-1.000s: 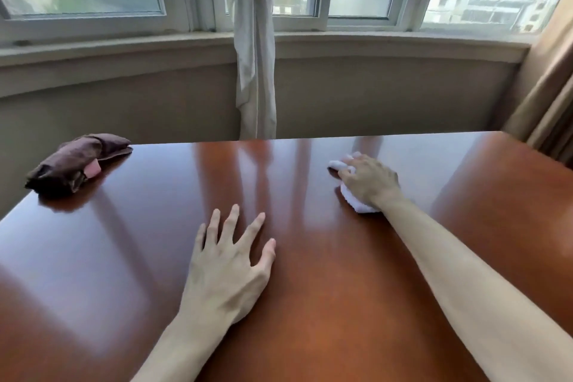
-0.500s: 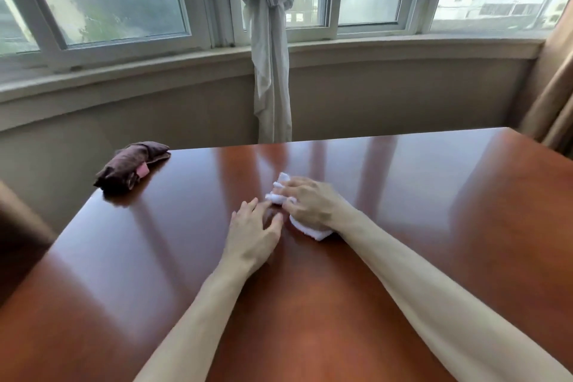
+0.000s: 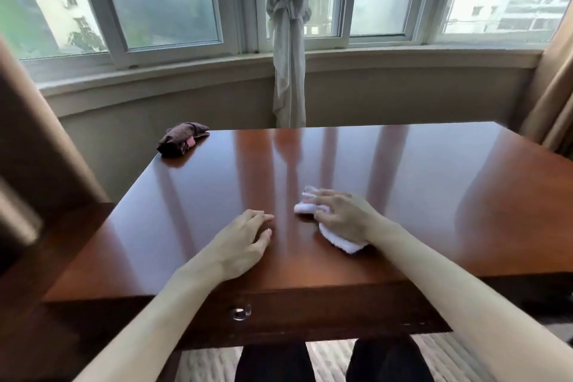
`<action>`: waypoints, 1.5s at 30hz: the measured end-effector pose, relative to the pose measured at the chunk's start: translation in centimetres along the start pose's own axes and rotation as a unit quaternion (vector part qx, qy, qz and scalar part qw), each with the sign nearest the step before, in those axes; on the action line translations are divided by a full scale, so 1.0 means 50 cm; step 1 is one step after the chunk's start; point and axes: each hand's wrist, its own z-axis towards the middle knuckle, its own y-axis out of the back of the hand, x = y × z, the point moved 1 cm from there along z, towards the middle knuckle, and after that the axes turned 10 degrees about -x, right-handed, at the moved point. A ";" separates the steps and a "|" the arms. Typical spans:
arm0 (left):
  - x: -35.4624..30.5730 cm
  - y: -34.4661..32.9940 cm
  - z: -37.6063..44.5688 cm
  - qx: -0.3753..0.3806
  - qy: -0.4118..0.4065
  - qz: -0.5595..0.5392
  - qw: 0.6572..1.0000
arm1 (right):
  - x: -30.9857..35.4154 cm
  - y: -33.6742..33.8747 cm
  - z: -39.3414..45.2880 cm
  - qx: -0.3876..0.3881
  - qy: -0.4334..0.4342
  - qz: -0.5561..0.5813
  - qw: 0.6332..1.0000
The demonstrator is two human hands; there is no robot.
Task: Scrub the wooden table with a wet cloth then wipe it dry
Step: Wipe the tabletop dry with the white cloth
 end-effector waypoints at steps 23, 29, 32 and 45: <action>-0.016 0.024 -0.026 0.024 -0.202 0.088 0.975 | 0.040 0.077 -0.106 0.049 0.013 -0.022 0.998; -0.011 0.085 -0.029 0.031 -0.184 0.132 0.974 | 0.099 0.072 -0.100 0.007 0.057 -0.030 0.998; -0.021 0.093 -0.039 0.010 -0.110 0.141 0.984 | 0.113 0.058 -0.095 -0.013 0.043 -0.006 0.999; 0.041 0.019 0.079 -0.013 -0.022 0.301 0.953 | 0.155 -0.112 0.094 -0.017 -0.035 0.006 0.999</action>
